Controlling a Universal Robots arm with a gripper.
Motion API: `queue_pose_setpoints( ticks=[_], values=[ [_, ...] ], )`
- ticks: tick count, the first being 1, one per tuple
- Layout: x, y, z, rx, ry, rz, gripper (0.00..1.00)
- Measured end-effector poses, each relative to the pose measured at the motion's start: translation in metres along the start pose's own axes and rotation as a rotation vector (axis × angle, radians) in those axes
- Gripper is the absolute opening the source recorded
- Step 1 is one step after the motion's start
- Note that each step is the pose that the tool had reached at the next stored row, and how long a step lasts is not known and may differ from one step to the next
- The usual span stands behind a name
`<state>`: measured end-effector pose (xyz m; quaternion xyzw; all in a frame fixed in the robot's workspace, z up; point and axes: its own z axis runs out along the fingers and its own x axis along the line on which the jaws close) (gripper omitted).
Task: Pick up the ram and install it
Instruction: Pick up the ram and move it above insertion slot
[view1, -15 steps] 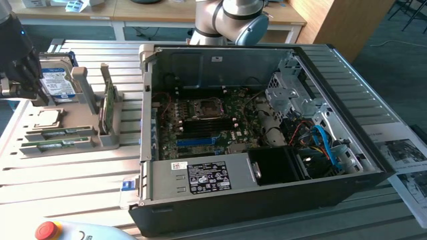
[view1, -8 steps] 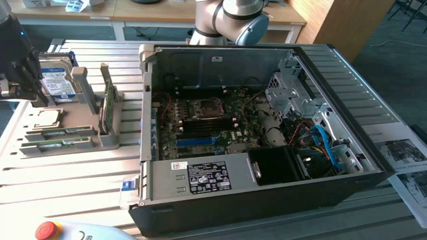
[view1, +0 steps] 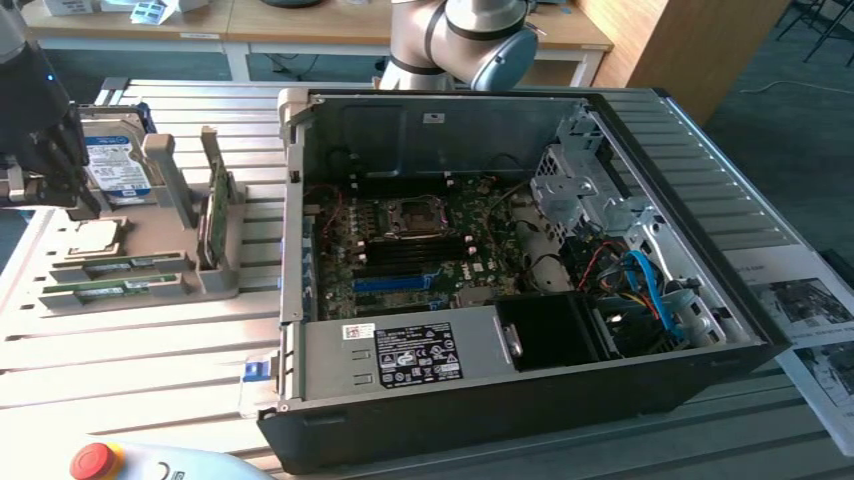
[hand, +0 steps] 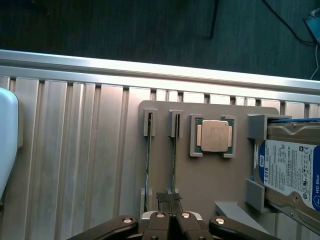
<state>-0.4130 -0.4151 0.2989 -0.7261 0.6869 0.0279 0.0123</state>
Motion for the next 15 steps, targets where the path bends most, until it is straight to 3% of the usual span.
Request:
queue_pose_setpoints(
  ticks=[15],
  values=[
    [0.001,-0.0005,0.022,0.0001,-0.0001,0.0,0.11]
  ],
)
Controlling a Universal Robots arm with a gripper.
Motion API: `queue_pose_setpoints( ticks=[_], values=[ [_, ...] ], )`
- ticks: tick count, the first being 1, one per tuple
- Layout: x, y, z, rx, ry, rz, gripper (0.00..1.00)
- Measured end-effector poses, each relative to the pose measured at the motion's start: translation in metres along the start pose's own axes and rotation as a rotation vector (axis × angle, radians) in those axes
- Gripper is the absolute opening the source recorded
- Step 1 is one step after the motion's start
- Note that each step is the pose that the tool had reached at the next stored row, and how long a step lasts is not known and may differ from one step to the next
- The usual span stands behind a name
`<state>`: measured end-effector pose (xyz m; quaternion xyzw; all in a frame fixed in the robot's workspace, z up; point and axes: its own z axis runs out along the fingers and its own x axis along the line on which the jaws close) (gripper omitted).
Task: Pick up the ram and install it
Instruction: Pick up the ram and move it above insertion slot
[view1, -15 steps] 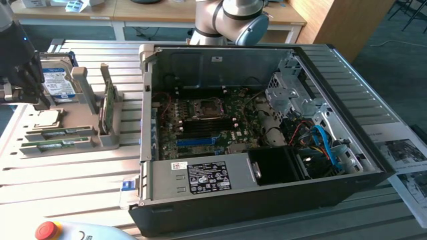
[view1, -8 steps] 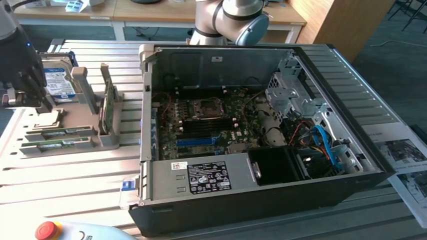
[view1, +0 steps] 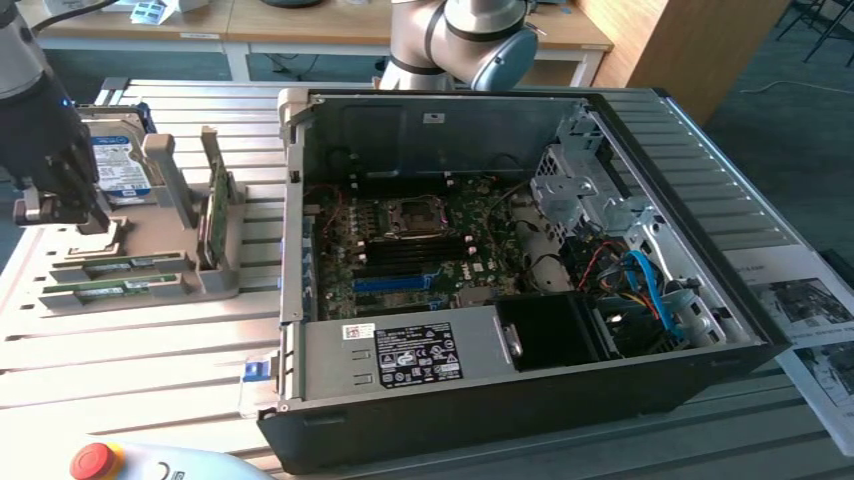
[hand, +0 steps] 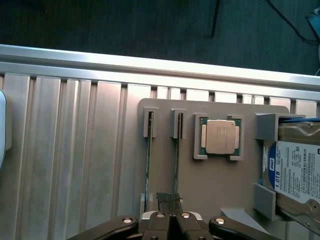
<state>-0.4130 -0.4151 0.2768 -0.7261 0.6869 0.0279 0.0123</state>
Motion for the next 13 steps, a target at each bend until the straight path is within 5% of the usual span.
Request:
queue_pose_setpoints(
  ticks=[13],
  values=[
    [0.001,-0.0002,0.0141,-0.0002,0.0001,0.0,0.11]
  ],
)
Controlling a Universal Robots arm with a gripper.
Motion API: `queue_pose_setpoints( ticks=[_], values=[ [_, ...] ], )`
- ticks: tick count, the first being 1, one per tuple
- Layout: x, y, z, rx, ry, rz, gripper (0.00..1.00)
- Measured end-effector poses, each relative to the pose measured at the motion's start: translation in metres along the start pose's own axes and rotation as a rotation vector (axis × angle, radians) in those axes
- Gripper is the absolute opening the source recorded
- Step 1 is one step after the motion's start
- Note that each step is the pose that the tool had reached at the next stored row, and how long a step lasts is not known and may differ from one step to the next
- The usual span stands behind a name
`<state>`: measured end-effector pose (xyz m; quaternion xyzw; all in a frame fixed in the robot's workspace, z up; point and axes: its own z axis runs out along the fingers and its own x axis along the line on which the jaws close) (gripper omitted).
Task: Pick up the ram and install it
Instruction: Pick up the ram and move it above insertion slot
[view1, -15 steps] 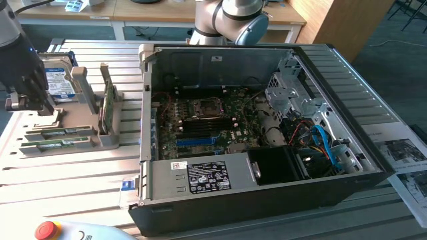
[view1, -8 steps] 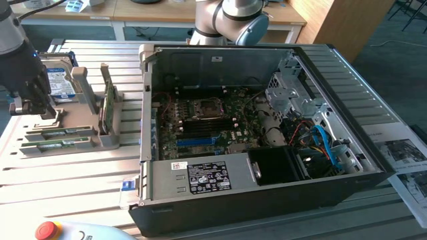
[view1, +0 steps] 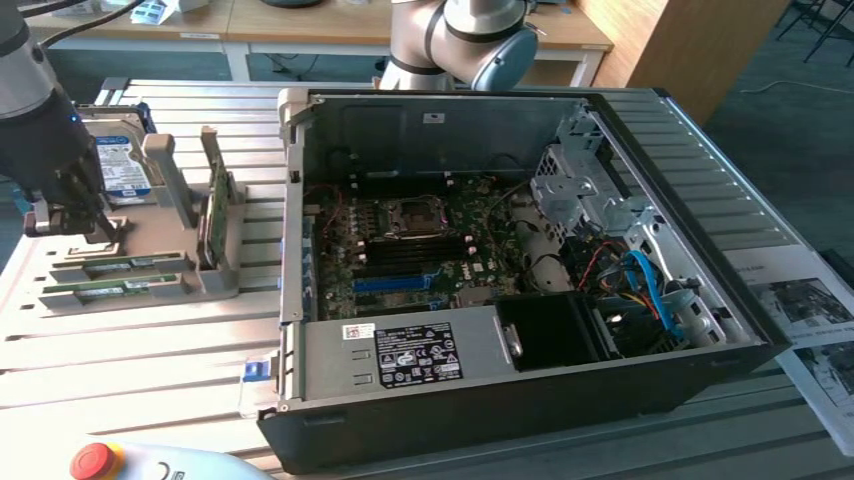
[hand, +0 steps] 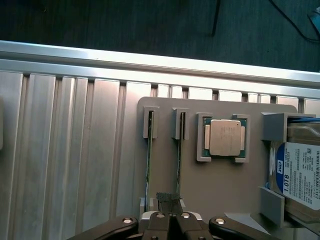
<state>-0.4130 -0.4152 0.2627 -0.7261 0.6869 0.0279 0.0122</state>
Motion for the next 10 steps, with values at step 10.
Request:
queue_pose_setpoints(
  ticks=[10],
  values=[
    [0.0014,-0.0032,0.0,-0.0005,-0.0001,0.0,0.11]
  ],
)
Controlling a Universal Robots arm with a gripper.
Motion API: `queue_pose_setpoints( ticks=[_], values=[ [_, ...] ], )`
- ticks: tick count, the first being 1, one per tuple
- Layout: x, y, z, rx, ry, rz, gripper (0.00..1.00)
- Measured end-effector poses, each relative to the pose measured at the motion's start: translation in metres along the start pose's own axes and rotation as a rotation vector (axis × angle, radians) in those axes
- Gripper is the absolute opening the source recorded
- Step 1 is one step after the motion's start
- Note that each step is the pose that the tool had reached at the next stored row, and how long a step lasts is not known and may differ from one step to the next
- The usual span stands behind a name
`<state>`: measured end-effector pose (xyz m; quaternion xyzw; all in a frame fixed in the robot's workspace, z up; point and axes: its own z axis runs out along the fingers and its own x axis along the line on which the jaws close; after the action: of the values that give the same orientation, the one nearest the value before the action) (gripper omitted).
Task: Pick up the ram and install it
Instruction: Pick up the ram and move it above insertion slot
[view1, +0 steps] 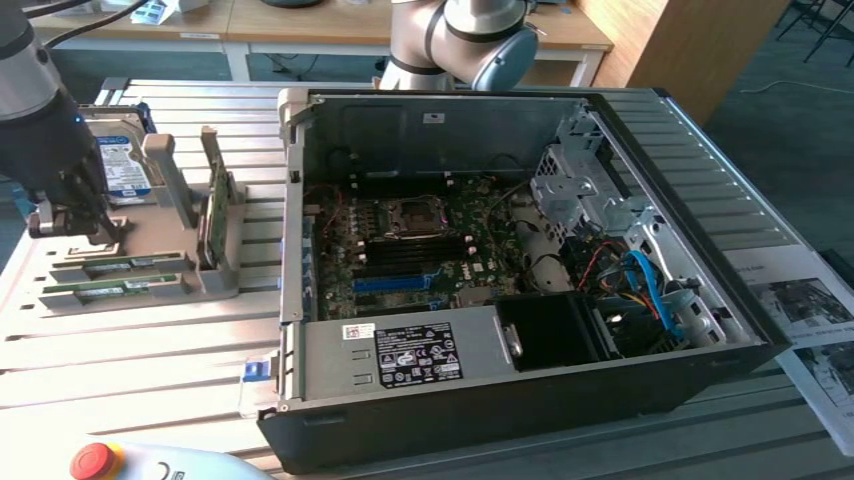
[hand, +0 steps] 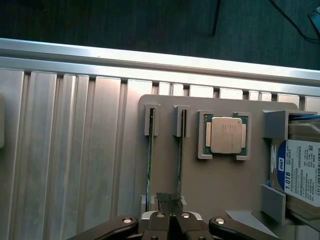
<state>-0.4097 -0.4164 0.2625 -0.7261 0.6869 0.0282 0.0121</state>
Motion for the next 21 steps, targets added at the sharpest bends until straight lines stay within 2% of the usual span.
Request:
queue_pose_setpoints(
  ticks=[8,14,15,17,21],
  values=[
    [0.0016,-0.0049,-0.0002,-0.0007,0.0,0.0,0.11],
    [0.0018,-0.0055,-0.0002,-0.0007,0.0,0.0,0.11],
    [0.0019,-0.0056,0.0008,-0.0006,-0.0001,0.0,0.11],
    [0.0025,-0.0057,0.0088,-0.0009,0.0002,0.0,0.11],
    [0.0025,-0.0057,0.009,-0.0007,0.0,0.0,0.11]
  ],
)
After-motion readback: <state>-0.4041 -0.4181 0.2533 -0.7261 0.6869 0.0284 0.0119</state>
